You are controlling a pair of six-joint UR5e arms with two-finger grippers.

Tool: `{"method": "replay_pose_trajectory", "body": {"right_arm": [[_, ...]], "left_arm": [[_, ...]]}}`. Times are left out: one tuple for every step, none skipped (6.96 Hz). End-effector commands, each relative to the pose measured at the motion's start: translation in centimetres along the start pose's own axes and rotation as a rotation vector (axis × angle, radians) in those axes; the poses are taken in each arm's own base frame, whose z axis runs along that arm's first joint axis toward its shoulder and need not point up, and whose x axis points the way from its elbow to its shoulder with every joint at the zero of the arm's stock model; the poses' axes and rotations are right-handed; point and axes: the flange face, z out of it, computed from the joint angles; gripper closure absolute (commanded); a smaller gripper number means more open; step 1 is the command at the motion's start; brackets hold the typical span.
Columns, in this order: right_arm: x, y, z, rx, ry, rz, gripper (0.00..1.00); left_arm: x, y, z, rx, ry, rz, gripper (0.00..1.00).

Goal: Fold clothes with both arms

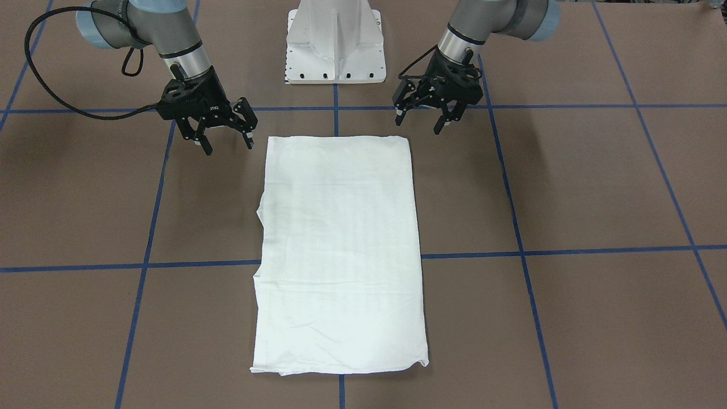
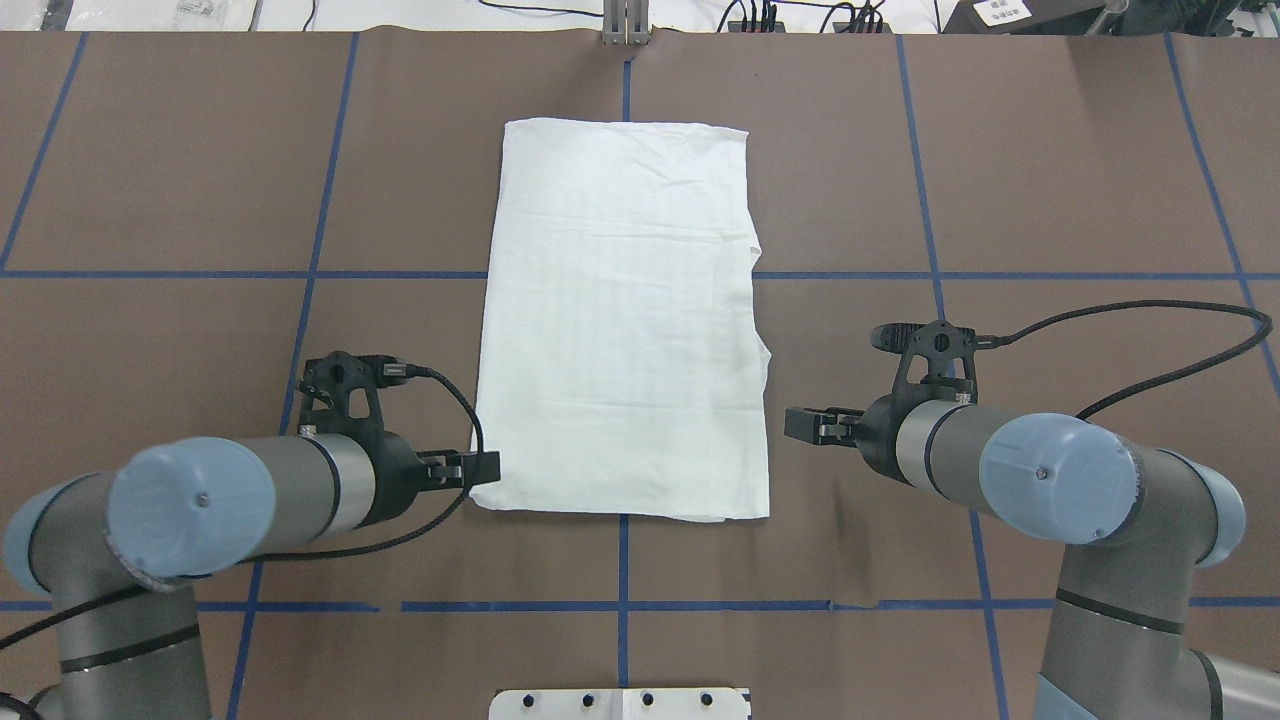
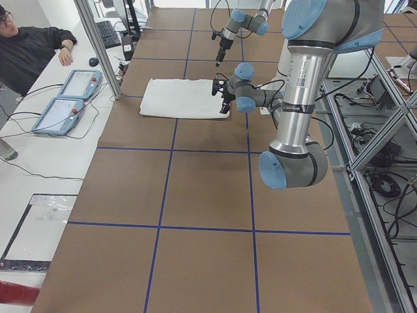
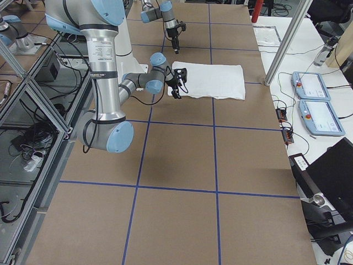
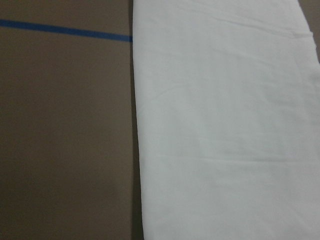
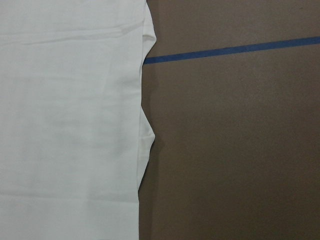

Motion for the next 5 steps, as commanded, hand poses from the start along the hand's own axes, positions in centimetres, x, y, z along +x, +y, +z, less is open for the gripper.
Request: {"method": "replay_pose_trajectory", "body": {"right_arm": [[0.0,0.2,0.1,0.006,0.001,-0.001,0.0],[-0.1,0.3,0.1,0.005,0.001,-0.001,0.0],[0.0,0.2,0.1,0.015,0.004,-0.003,0.0],[0.0,0.3,0.3,0.015,0.007,-0.004,0.0],[0.0,0.4,0.4,0.014,0.008,-0.005,0.0]], "left_arm": [[2.5,2.4,3.2,-0.022,-0.044,-0.056,0.0],[2.1,2.0,4.0,-0.016,-0.06,-0.058,0.0],[1.8,1.2,4.0,0.008,-0.068,-0.062,0.0],[1.2,1.1,4.9,0.025,-0.09,-0.059,0.0],[1.1,1.0,5.1,0.027,-0.093,-0.052,0.0]]}}
